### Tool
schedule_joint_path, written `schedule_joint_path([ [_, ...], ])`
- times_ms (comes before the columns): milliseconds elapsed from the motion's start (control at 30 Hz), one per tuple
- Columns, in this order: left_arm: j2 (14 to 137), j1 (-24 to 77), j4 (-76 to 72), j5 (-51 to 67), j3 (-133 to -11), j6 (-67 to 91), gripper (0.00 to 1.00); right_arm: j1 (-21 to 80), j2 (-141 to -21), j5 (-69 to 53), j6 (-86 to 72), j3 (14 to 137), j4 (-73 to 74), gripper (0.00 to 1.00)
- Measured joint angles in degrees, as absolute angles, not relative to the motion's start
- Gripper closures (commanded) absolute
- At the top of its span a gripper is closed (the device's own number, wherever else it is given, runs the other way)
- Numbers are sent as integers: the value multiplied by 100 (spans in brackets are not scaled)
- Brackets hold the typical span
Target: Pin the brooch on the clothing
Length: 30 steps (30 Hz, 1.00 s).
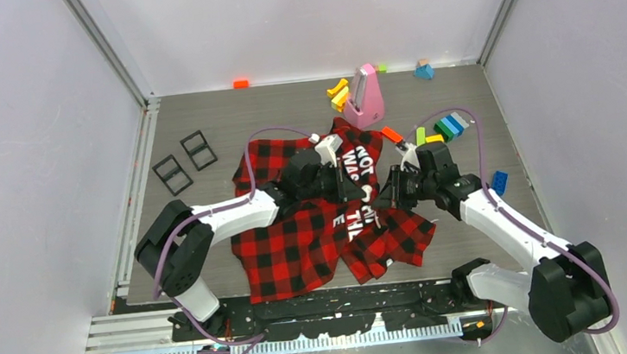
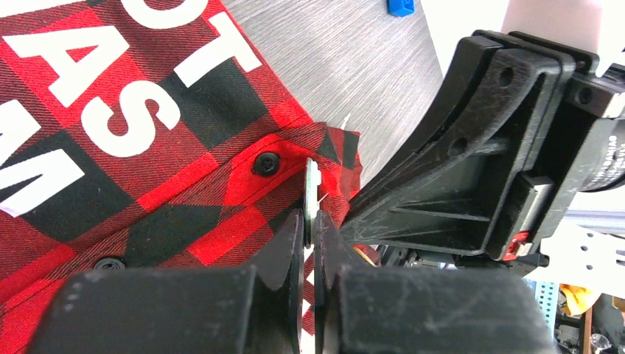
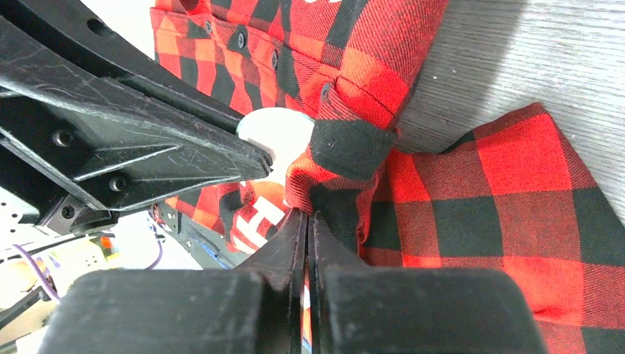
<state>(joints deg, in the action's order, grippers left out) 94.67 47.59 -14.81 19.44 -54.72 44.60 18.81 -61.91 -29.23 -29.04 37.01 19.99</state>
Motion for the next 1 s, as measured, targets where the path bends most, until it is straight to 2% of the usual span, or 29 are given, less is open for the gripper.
schedule_joint_path([
  [533, 9408, 4705, -2001, 2364, -5177, 4434, 100, 1881, -6490, -3264, -3059, 3400, 1409, 98],
  [600, 9351, 4696, -2005, 2375, -5157, 4434, 100, 1881, -6488, -3284, -3059, 3400, 1389, 92],
  [833, 9122, 4556, -2038, 2705, -5116, 4504, 100, 1879, -6246, -3398, -3070, 3400, 1406, 58],
  [1000, 8790, 4289, -2021, 3301, -5116, 4635, 100, 1876, -5572, -3562, -2967, 3400, 1433, 46],
])
